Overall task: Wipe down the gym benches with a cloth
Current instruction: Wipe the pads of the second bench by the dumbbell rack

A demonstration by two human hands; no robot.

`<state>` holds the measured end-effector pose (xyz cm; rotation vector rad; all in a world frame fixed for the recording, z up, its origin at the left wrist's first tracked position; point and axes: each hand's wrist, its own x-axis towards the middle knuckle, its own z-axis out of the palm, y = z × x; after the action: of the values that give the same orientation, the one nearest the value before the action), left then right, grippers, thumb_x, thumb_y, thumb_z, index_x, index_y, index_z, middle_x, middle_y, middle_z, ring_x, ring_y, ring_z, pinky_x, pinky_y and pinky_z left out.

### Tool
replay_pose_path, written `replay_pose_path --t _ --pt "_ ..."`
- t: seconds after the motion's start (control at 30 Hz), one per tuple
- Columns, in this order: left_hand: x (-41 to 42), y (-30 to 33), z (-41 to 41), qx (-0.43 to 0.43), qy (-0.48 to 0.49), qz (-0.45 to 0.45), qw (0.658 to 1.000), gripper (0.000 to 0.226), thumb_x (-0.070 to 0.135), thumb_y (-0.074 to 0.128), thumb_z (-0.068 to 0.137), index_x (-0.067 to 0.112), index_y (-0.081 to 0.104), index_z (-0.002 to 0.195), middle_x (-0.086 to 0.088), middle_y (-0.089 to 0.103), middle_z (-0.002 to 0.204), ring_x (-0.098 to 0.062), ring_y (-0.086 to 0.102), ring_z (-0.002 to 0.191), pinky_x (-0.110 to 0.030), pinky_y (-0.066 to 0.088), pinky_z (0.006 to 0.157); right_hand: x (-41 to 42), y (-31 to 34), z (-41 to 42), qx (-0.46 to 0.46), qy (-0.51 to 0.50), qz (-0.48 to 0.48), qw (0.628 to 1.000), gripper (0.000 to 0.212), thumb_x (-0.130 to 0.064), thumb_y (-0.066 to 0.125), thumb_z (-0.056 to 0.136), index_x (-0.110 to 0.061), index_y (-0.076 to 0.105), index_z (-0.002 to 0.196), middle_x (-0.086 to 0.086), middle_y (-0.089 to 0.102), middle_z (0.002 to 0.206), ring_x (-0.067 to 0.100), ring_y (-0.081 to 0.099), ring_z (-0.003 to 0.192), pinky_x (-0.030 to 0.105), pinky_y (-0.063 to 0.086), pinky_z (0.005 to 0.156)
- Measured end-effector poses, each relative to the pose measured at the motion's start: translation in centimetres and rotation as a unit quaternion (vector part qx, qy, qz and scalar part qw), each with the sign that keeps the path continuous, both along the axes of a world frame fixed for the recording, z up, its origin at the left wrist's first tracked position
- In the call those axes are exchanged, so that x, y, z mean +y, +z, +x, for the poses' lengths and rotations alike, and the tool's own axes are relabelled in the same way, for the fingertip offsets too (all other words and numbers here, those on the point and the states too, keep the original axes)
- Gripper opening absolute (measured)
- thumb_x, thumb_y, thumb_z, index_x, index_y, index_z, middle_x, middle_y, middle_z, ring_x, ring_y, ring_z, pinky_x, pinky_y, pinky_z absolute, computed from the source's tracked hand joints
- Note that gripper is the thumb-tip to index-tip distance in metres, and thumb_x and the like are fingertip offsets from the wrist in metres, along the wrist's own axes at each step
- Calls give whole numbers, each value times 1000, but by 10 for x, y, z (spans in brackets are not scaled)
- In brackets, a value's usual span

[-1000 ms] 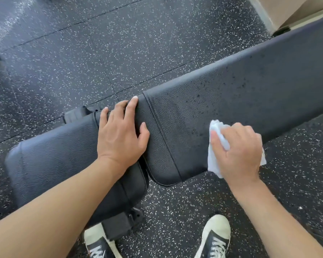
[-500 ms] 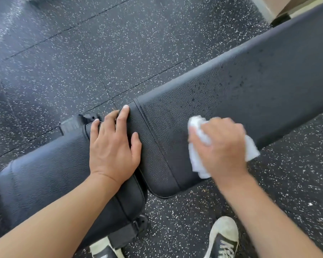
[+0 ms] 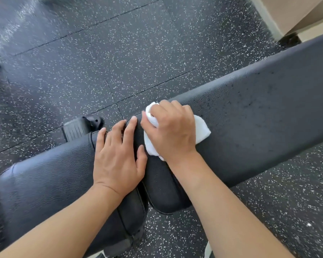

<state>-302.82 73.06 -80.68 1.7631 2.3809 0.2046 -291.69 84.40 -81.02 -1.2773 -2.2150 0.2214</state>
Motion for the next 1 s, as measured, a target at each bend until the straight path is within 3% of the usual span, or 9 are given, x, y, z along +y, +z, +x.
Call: replay_pose_path --t 0.07,0.27,0.43,0.57,0.73,0.9,1.0 --pt "0 -1 0 5 -1 2 1000 71 43 42 94 15 36 159 -15 50 147 -33 50 135 -56 24 124 9 -1 18 -13 5 11 1000 29 -38 67 93 -19 59 73 0 55 71 28 51 69 41 33 65" --pt "0 0 0 5 0 3 1000 71 44 42 94 13 38 158 -17 52 146 -35 52 132 -56 24 124 21 -2 124 -37 -132 18 990 32 -33 65 96 -17 54 70 1 47 66 29 46 64 39 32 61" --pt "0 -1 -1 7 -4 -1 1000 71 44 42 95 12 37 159 -18 51 146 -37 53 130 -57 25 124 -33 -4 84 -40 -44 4 998 34 -32 65 96 -18 50 69 -2 39 65 23 37 61 35 26 62" --pt "1 1 -1 2 -4 -4 1000 72 43 41 95 13 37 159 -18 50 148 -35 51 133 -57 24 124 -28 -5 38 -11 38 7 999 30 -31 69 93 -17 56 69 -1 45 66 24 43 63 38 31 61" --pt "2 5 1 5 0 -16 1000 72 44 40 94 12 39 159 -17 50 149 -35 50 136 -57 25 124 36 5 11 -23 53 -2 998 32 -33 70 91 -16 57 67 3 53 66 29 51 65 41 37 61" --pt "1 0 -1 12 -6 -3 1000 72 45 41 94 13 37 158 -16 50 146 -34 50 134 -55 23 125 118 3 39 -61 9 4 998 33 -40 61 95 -15 62 73 3 59 71 30 54 70 35 29 70" --pt "0 0 0 12 -5 -5 1000 72 45 41 94 13 36 158 -15 50 146 -34 50 132 -55 23 125 123 2 73 -67 -39 -7 997 33 -40 59 96 -19 51 71 0 49 70 28 50 69 35 27 70"
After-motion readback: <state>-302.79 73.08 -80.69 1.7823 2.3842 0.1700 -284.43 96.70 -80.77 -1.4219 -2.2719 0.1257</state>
